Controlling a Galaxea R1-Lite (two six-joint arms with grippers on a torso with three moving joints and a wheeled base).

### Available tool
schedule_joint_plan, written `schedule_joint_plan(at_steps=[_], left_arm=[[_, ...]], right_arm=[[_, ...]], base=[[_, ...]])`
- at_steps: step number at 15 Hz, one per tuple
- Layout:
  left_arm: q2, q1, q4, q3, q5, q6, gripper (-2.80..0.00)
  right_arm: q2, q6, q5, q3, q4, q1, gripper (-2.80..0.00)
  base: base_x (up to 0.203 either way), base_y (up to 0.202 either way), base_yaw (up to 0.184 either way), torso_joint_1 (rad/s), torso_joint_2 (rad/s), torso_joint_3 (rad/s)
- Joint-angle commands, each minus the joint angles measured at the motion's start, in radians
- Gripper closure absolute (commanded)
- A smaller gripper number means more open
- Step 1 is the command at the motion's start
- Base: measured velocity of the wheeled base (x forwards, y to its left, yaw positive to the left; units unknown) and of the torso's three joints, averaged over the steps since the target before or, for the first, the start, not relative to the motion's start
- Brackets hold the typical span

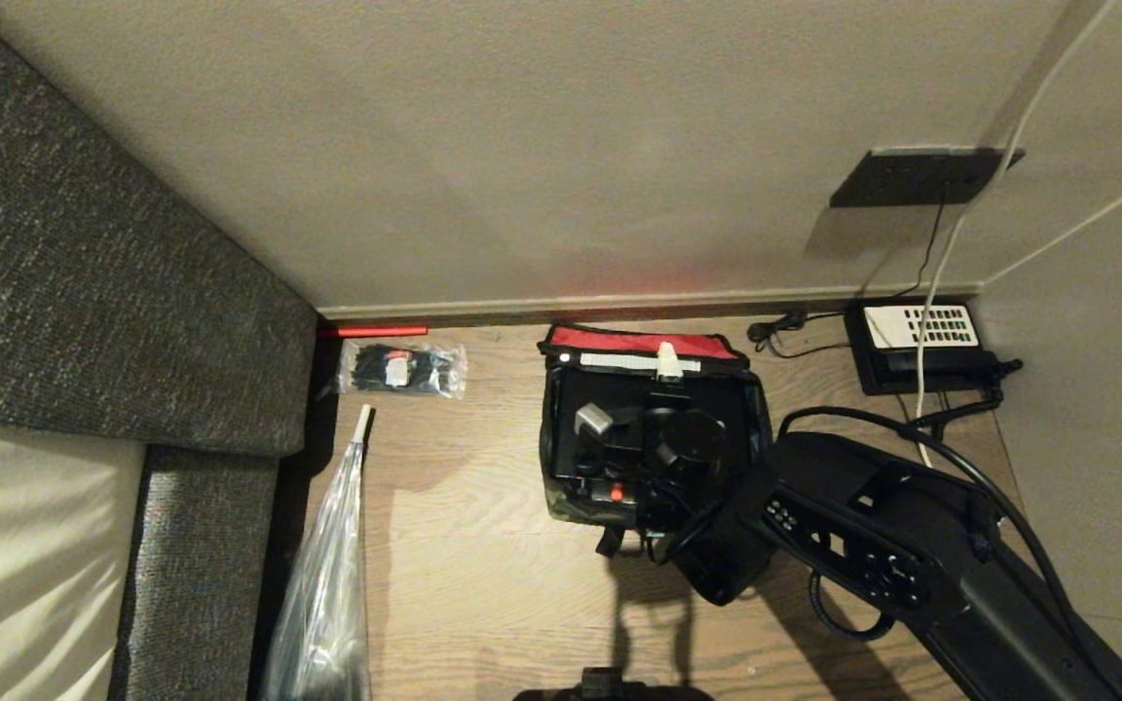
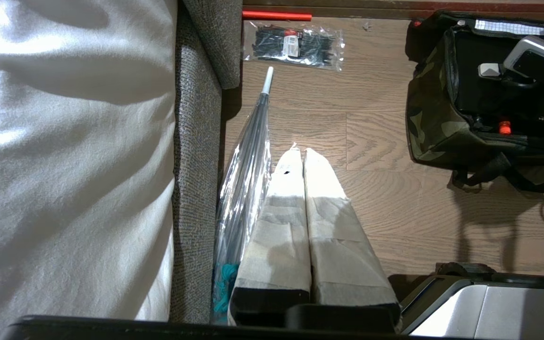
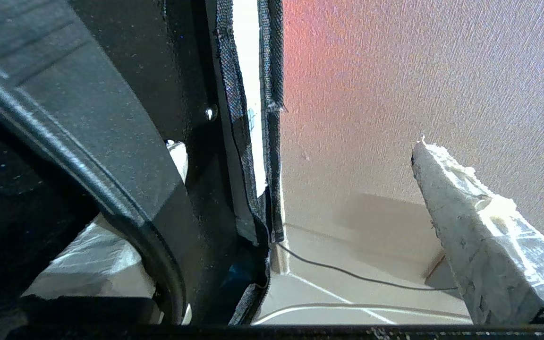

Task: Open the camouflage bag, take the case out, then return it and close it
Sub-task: Lift the black box

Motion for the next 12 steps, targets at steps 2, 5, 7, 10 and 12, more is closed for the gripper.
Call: schedule_joint_plan(at_steps=[2,5,7,10,12], left_arm=[[0.000,0.000,0.000,0.003,0.001,0.000,0.00],[0.000,0.000,0.000,0.003,0.001,0.000,0.00],[0.000,0.000,0.000,0.003,0.001,0.000,0.00],[0.000,0.000,0.000,0.003,0.001,0.000,0.00],[0.000,0.000,0.000,0.003,0.001,0.000,0.00]], right_arm=[[0.000,-0.001,-0.006,0.025,-0.008,-0.001,0.00],[0.000,0.011,-0.006,0.019,-0.008,-0.001,0.00],[-0.008,0.012,-0.008,0.027,-0.008,-0.001,0.00],[-0.011,0.039,-0.006,0.021,-0.008,0.003,0.00],[-0.017,0.039,-0.008,0.026,-0.008,0.003,0.00]], base=[[0.000,0.000,0.000,0.000,0.00,0.000],[0.000,0.000,0.000,0.000,0.00,0.000],[0.000,0.000,0.000,0.000,0.00,0.000],[0.000,0.000,0.000,0.000,0.00,0.000],[0.000,0.000,0.000,0.000,0.00,0.000]])
